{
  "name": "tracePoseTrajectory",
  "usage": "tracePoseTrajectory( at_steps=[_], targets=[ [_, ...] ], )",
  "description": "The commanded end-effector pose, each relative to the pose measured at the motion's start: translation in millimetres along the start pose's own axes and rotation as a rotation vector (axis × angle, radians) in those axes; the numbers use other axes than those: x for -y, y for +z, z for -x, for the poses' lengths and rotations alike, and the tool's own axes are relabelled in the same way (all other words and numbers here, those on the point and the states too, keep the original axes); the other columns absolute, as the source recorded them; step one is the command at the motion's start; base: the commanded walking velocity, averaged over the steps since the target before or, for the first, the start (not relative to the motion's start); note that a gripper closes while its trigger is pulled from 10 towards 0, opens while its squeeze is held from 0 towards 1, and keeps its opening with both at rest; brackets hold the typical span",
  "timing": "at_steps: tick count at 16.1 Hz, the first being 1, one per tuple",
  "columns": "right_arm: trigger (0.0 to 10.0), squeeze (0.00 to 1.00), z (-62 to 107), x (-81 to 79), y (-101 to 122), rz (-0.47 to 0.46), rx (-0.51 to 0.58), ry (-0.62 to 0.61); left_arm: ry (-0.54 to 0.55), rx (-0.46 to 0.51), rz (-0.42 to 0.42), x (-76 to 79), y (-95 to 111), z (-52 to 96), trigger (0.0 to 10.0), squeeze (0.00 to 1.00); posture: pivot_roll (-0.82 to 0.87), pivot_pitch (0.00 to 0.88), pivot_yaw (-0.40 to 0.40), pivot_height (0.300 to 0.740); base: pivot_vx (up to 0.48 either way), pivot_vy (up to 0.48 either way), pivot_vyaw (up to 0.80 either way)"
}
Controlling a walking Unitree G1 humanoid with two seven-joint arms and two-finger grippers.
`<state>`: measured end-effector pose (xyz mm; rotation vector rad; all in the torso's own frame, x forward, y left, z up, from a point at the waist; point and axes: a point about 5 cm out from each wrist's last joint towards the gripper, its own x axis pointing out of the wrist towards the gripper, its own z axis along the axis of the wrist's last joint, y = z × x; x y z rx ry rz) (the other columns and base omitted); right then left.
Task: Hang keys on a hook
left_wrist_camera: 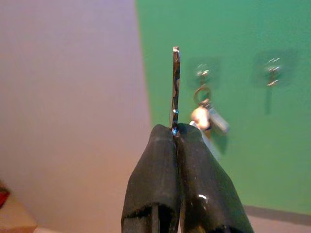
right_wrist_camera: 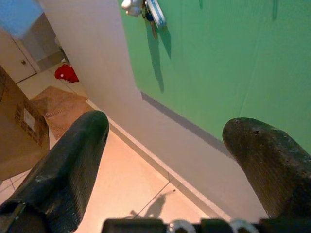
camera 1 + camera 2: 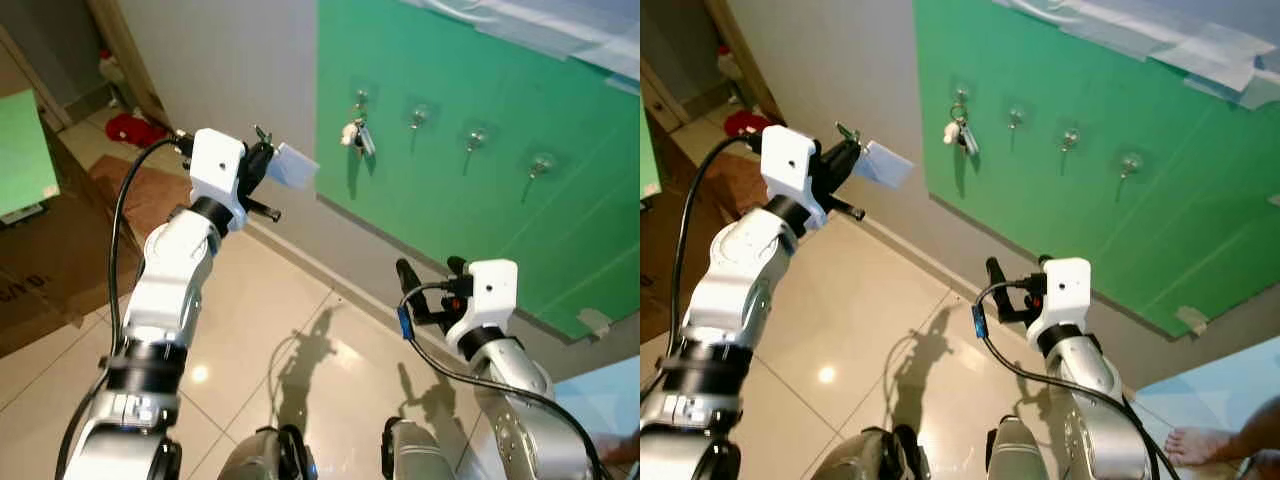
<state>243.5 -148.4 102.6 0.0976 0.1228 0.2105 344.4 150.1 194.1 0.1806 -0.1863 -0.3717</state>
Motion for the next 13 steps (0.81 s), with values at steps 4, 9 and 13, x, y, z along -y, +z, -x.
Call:
tracePoseTrajectory(
  at_steps=[4,9,13],
  targets=[
    [10.0,0.0,4.7,0.9,0.6,-0.001,0.01,-0.017,0.002,-0.01,-0.029,-5.0,0.8,-14.2,0.0,0.0,-0.28,0.152,0.072,0.74,0.0,0.0,0.0],
    [10.0,0.0,4.4,2.6,1.8,0.002,0.019,-0.034,-0.078,-0.011,0.027,11.4,-7.5,-13.4,0.0,0.0,-0.29,0.141,0.078,0.74,0.0,0.0,0.0],
    [10.0,0.0,1.8,1.8,1.0,-0.002,0.011,-0.03,-0.098,-0.014,0.02,14.6,-9.5,-11.3,0.0,0.0,-0.28,0.137,0.075,0.74,0.0,0.0,-0.4]
  ],
)
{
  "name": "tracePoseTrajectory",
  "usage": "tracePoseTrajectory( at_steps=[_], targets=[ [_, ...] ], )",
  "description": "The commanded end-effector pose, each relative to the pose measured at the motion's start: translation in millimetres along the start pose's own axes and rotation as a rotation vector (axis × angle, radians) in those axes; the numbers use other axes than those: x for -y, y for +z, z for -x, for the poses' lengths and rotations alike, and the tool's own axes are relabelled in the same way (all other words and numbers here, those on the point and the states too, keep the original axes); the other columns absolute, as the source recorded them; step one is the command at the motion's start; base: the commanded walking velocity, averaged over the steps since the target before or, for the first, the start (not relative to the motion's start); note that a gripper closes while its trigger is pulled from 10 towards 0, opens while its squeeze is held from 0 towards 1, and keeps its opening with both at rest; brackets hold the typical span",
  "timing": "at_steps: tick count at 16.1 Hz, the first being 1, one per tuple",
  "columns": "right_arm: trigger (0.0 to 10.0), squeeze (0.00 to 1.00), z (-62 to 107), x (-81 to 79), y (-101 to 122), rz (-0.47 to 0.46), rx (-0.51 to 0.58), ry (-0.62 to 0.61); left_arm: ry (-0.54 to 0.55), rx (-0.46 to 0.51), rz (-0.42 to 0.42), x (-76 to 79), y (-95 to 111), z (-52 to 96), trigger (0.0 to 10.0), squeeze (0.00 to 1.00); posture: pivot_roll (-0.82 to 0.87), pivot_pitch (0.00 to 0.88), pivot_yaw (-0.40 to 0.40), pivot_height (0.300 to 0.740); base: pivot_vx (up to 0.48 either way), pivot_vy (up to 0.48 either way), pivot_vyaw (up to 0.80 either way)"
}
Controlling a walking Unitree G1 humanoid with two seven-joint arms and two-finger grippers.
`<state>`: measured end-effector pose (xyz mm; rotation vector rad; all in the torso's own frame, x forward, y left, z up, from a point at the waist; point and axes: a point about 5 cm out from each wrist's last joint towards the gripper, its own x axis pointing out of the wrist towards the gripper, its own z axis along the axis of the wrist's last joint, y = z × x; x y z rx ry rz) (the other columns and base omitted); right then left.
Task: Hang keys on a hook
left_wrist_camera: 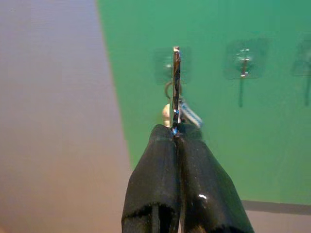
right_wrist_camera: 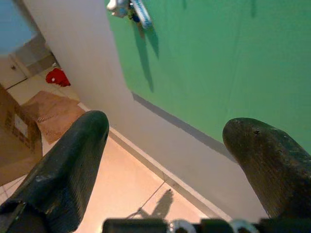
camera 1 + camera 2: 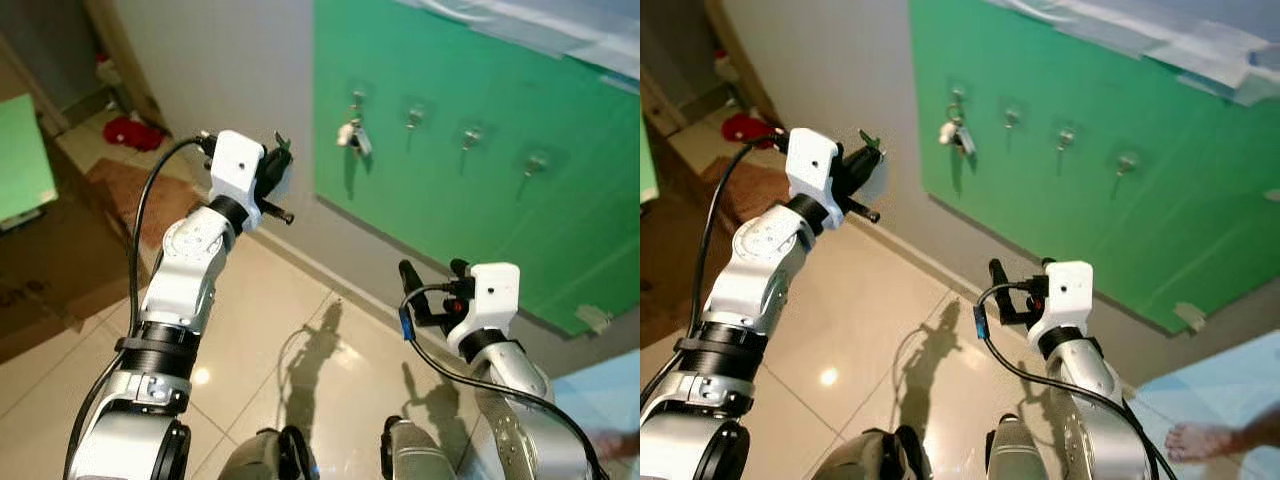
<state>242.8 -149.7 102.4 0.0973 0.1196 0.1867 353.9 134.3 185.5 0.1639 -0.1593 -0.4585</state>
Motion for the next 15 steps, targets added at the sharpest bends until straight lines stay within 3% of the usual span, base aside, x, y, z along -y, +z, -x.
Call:
tracePoseTrajectory(
  at_steps=[1,9,15],
  targets=[
    [10.0,0.0,1.4,0.8,0.8,-0.001,0.005,-0.005,-0.014,0.0,-0.008,2.4,-1.5,2.3,0.0,0.0,-0.27,0.139,0.072,0.74,0.0,0.0,-0.56],
    [10.0,0.0,5.6,1.8,-4.7,-0.005,-0.033,0.018,-0.022,-0.011,-0.018,7.0,-6.6,5.7,0.0,0.0,-0.27,0.143,0.057,0.74,0.0,0.0,-0.56],
    [10.0,0.0,6.0,1.3,-5.4,0.003,-0.035,0.028,0.014,-0.008,-0.017,-0.3,-6.2,4.7,0.0,0.0,-0.27,0.136,0.05,0.74,0.0,0.0,-0.56]
  ],
)
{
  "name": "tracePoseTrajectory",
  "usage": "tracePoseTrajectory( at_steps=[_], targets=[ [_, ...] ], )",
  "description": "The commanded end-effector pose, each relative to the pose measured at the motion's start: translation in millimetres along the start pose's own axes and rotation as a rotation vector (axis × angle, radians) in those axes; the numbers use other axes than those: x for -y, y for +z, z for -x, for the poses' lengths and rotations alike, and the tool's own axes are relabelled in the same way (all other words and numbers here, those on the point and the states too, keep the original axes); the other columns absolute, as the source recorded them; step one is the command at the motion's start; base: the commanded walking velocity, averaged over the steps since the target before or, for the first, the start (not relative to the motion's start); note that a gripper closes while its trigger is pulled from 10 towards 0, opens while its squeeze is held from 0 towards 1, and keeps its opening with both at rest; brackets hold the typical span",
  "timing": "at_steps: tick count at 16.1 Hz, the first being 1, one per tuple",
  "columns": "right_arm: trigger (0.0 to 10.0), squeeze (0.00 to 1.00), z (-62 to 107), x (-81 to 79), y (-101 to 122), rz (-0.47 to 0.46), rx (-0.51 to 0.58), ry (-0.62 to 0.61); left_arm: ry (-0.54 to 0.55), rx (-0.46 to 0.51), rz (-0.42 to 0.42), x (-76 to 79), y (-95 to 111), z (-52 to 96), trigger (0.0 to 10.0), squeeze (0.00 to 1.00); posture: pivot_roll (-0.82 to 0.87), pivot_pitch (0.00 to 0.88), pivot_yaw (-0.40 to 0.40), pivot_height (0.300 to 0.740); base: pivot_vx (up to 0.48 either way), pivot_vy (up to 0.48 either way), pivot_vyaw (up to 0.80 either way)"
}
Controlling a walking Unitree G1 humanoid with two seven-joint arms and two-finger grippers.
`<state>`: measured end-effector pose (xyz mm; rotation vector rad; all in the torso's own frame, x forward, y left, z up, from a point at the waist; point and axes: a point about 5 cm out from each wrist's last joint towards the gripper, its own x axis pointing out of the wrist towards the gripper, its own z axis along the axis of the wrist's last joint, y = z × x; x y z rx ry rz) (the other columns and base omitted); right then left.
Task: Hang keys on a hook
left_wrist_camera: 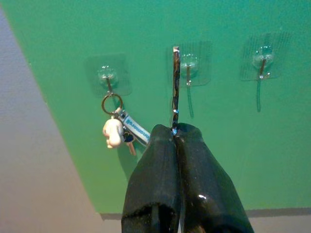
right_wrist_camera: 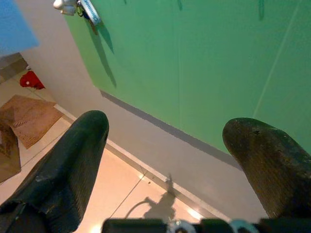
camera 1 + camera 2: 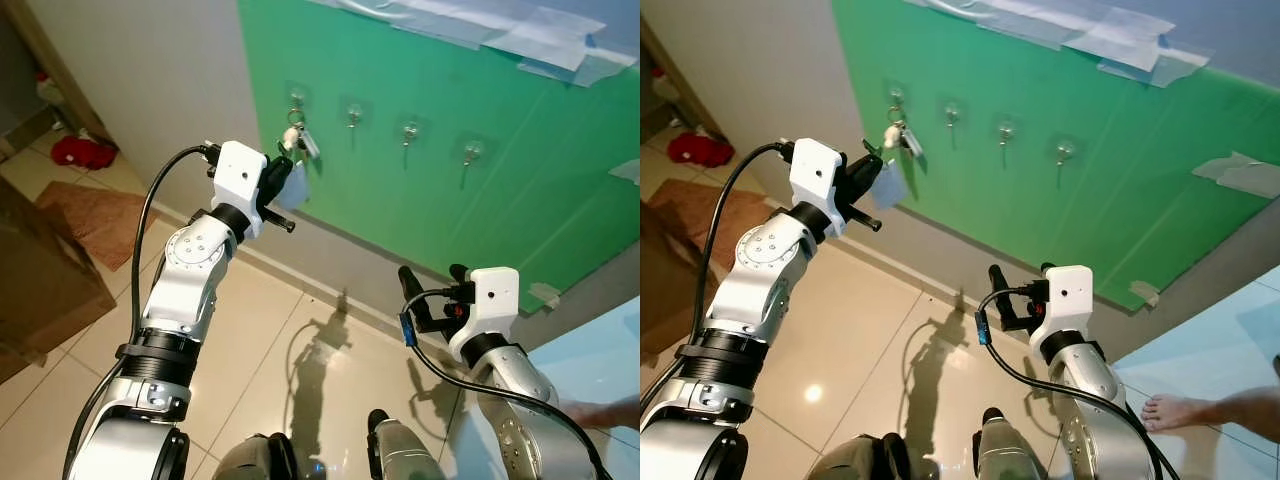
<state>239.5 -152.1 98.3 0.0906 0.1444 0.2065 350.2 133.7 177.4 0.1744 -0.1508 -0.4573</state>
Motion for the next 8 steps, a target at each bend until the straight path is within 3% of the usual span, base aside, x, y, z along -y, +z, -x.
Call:
tracePoseTrajectory(
  at_steps=[1,3,7,8],
  targets=[
    [10.0,0.0,3.0,-1.3,-1.5,-0.005,-0.01,0.011,0.017,0.001,-0.021,-4.5,1.6,0.3,0.0,0.0,-0.27,0.135,0.05,0.74,0.0,0.0,-0.56],
    [10.0,0.0,3.2,-0.8,-1.1,-0.003,-0.008,0.005,0.012,0.004,-0.029,-4.3,2.7,-1.1,0.0,0.0,-0.27,0.136,0.051,0.74,0.127,0.0,-0.56],
    [10.0,0.0,6.1,-0.2,-2.6,-0.002,-0.012,-0.003,0.009,0.014,-0.022,-2.1,3.2,-2.0,0.0,0.0,-0.28,0.145,0.056,0.74,0.374,0.0,-0.58],
    [10.0,0.0,6.7,0.3,-3.2,-0.001,-0.014,-0.005,0.01,0.013,-0.018,-2.0,2.7,-1.6,0.0,0.0,-0.28,0.151,0.056,0.74,0.0,0.0,-0.58]
  ],
)
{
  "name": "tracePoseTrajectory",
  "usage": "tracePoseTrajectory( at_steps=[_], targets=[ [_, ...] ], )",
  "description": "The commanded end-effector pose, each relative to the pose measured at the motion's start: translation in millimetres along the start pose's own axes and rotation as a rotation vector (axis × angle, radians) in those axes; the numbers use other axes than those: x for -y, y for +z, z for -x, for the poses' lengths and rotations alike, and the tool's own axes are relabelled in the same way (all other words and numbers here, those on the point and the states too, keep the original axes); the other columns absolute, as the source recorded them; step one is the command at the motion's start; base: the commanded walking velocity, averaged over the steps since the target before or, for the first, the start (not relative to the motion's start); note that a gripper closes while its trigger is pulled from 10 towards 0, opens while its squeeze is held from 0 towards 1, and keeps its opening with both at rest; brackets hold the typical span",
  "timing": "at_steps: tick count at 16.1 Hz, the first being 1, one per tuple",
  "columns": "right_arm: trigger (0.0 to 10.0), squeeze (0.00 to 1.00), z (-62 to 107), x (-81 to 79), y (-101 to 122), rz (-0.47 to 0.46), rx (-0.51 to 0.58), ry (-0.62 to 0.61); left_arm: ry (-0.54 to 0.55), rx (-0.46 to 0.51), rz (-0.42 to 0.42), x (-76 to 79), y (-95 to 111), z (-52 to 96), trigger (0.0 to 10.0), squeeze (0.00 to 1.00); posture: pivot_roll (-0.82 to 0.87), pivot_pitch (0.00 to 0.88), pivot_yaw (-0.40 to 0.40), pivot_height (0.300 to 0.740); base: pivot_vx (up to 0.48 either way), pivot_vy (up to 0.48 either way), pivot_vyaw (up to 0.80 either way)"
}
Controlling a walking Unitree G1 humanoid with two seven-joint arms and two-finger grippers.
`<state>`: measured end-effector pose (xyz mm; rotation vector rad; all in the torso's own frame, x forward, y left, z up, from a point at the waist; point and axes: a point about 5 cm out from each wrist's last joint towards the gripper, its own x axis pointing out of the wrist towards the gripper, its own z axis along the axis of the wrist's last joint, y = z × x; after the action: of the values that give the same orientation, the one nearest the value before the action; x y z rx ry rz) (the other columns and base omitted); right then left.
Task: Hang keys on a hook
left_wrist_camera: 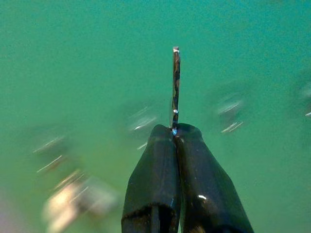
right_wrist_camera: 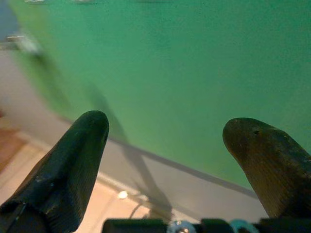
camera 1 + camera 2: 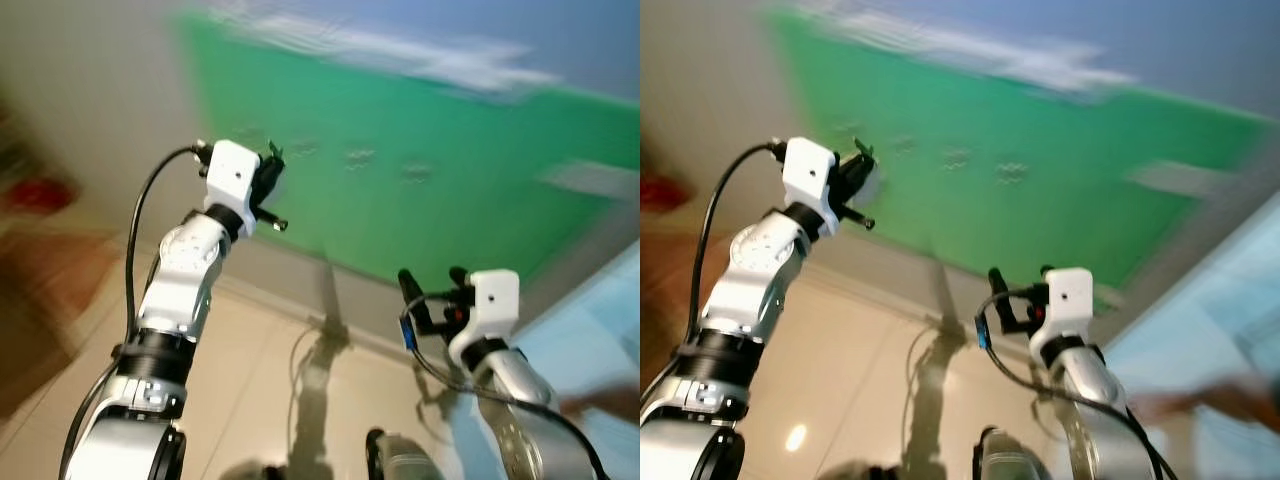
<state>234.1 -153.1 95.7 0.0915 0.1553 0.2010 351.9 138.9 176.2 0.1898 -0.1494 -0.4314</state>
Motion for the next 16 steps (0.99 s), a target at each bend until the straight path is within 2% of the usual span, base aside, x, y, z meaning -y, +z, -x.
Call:
tracePoseTrajectory(
  at_steps=[1,4,9,10,11,12,13,14,16],
  targets=[
    [10.0,0.0,1.9,0.2,0.0,0.002,-0.005,-0.001,-0.011,0.019,0.0,3.0,4.6,-2.2,0.0,0.0,-0.28,0.151,0.056,0.74,0.0,0.0,-0.58],
    [10.0,0.0,2.1,0.1,0.1,0.006,-0.002,0.0,-0.008,0.021,0.0,3.5,4.5,-2.5,0.0,0.0,-0.28,0.155,0.055,0.74,0.0,0.0,-0.56],
    [10.0,0.0,3.1,-0.6,-0.2,0.012,0.0,0.01,-0.014,0.026,0.002,4.8,5.8,-2.4,0.0,0.0,-0.28,0.161,0.052,0.74,0.0,0.0,0.0],
    [10.0,0.0,3.1,-0.7,-0.3,0.013,0.0,0.011,-0.017,0.024,-0.019,2.3,7.7,-2.7,0.0,0.0,-0.28,0.161,0.052,0.74,0.0,0.0,0.0],
    [10.0,0.0,3.1,-0.7,-0.3,0.014,0.0,0.01,-0.013,0.024,-0.033,-0.9,9.5,-3.3,0.0,0.0,-0.28,0.161,0.052,0.74,0.0,0.0,0.0],
    [10.0,0.0,4.3,-1.3,-0.8,0.014,-0.001,0.01,0.023,-0.001,-0.072,-14.9,12.4,-4.0,0.0,0.0,-0.27,0.17,0.054,0.74,0.0,0.0,0.0],
    [10.0,0.0,4.7,-1.5,-1.0,0.013,-0.002,0.01,0.04,-0.013,-0.083,-20.0,12.5,-3.9,0.0,0.0,-0.27,0.17,0.054,0.74,0.0,0.0,0.0],
    [10.0,0.0,5.8,-2.2,-2.2,0.012,-0.005,0.011,0.093,-0.048,-0.095,-32.3,11.3,-1.0,0.0,0.0,-0.27,0.176,0.055,0.74,0.0,0.0,0.0],
    [10.0,0.0,7.2,-2.3,-3.9,0.009,-0.011,0.011,0.144,-0.082,-0.079,-38.8,5.5,7.7,0.0,0.0,-0.27,0.183,0.055,0.74,0.0,0.0,0.0]
  ],
)
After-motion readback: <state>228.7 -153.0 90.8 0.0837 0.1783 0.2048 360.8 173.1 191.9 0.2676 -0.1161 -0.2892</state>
